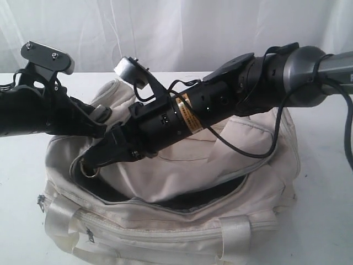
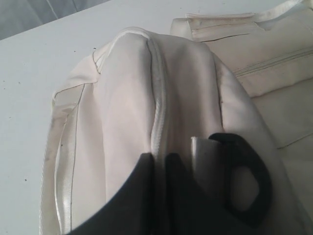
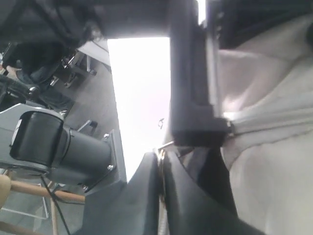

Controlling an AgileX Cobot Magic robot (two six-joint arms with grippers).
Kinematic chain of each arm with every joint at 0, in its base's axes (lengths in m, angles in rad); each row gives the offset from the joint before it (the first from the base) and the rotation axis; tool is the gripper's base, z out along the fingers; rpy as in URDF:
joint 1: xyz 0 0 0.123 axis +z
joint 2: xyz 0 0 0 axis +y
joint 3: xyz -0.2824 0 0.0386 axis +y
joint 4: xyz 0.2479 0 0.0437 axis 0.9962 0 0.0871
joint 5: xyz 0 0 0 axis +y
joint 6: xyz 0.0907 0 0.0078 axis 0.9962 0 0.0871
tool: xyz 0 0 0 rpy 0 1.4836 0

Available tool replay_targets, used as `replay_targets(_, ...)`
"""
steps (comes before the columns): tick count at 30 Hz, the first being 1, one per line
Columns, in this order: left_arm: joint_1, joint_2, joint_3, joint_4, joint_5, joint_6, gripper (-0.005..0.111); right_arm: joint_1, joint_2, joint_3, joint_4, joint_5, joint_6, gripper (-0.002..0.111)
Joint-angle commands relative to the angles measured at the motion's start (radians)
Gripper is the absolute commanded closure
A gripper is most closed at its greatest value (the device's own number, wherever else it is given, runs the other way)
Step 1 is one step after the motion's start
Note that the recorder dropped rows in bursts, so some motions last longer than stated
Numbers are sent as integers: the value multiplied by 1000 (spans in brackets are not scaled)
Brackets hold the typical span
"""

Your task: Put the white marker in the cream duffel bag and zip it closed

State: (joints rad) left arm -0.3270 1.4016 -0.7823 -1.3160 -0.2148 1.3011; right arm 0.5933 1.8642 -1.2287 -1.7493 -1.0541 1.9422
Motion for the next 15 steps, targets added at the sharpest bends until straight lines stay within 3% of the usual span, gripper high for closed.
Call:
replay_targets(1,2,1,2,-17,-1,3,107,33,-2,-3,5,-79,-1,106)
replay_targets(15,2,1,2,-17,-25,3,107,54,-2,34,5,-137,9,106)
